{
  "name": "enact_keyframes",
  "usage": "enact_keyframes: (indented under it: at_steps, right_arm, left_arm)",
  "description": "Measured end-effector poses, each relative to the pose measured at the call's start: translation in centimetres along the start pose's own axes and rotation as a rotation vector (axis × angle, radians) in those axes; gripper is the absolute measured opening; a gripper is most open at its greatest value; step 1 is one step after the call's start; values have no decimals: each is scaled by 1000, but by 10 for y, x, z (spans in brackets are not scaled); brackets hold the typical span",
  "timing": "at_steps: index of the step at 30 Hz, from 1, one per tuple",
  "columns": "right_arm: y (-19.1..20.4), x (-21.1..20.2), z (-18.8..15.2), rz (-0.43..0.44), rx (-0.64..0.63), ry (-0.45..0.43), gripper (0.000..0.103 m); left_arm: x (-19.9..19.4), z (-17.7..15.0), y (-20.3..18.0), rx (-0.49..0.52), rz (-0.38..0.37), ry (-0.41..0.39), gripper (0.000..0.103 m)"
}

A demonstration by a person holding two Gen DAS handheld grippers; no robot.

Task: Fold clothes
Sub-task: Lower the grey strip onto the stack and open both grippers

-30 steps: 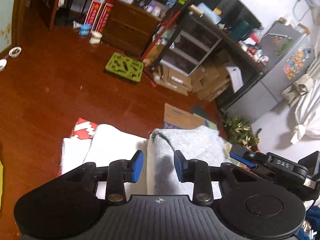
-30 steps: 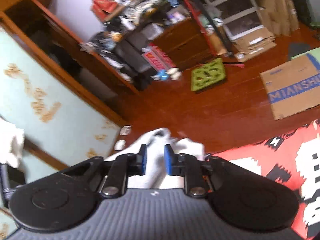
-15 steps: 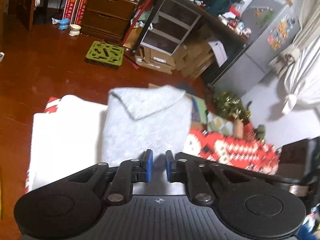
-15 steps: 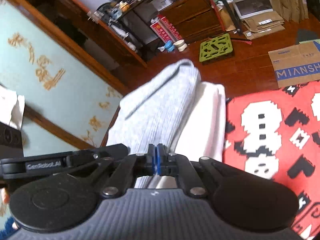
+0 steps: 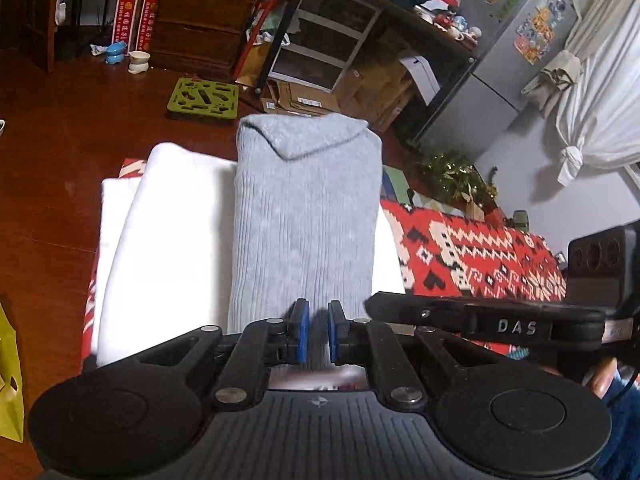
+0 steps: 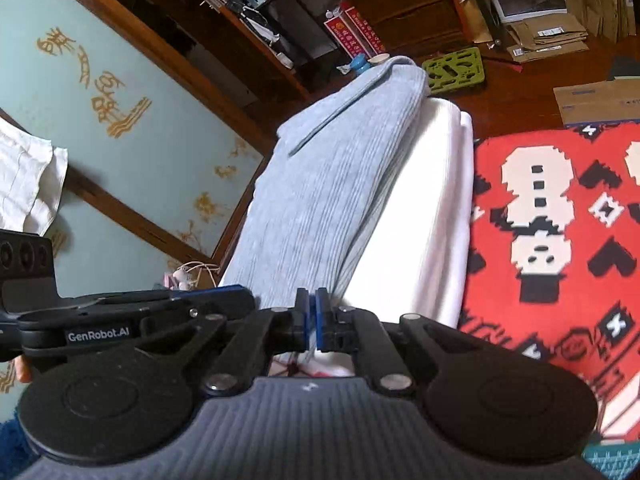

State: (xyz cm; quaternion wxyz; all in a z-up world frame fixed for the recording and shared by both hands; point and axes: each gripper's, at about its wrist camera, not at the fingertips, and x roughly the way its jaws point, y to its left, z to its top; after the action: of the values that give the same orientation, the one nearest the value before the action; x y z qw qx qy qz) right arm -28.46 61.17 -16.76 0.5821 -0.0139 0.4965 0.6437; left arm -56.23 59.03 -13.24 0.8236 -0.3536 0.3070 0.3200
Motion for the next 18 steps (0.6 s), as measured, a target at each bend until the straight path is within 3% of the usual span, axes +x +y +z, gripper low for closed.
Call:
enact_keyframes:
  at_steps: [6,11,18]
  right_arm:
    - [34,-4,5,3,-59,-16,8]
    - [44,5,-7,-48,-85,28,8]
    - [45,-28,-32,-52,-113,24,9]
  left_arm:
    - [-17,4,-1,-7,-8,-80,10]
    - [-4,-3,2,23,26,-26,10]
    - [-9,-34,13,-5,33,-9,10]
